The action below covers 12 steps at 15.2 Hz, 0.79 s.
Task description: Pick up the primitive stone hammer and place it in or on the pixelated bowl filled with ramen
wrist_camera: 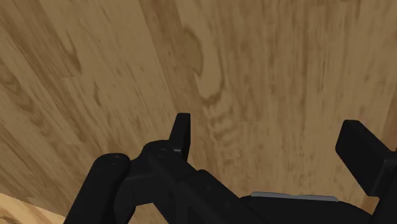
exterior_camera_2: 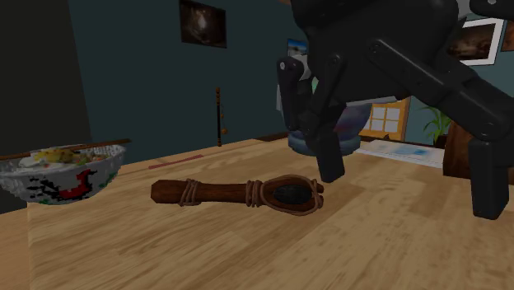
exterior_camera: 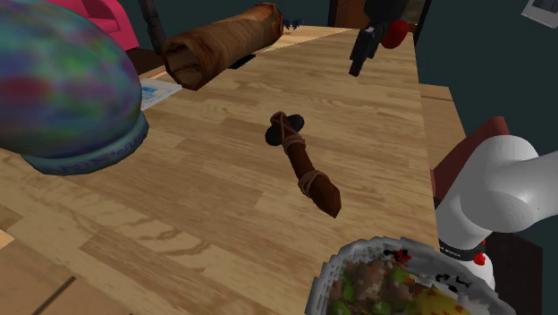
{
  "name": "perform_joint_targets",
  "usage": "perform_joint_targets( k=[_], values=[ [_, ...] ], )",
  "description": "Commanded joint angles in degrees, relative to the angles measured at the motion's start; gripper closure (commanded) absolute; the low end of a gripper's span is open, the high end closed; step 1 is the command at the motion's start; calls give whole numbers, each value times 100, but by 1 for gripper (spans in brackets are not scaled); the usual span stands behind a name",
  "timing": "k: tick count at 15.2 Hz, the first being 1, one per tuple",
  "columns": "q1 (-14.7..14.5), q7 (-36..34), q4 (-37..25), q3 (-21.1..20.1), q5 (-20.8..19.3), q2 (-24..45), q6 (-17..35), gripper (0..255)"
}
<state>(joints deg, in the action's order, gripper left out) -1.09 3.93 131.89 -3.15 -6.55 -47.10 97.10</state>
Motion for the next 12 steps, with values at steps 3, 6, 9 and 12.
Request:
perform_joint_targets(
  k=[3, 6, 9, 12],
  values=[
    [36, -536, -48, -371, 131, 71, -212, 0],
    [98, -1343, -205, -920, 351, 276, -520, 0],
    [172, -2162, -459, -1455, 576, 596, -807, 0],
    [282, -2993, -802, -1989, 789, 1022, -1068, 0]
  ],
)
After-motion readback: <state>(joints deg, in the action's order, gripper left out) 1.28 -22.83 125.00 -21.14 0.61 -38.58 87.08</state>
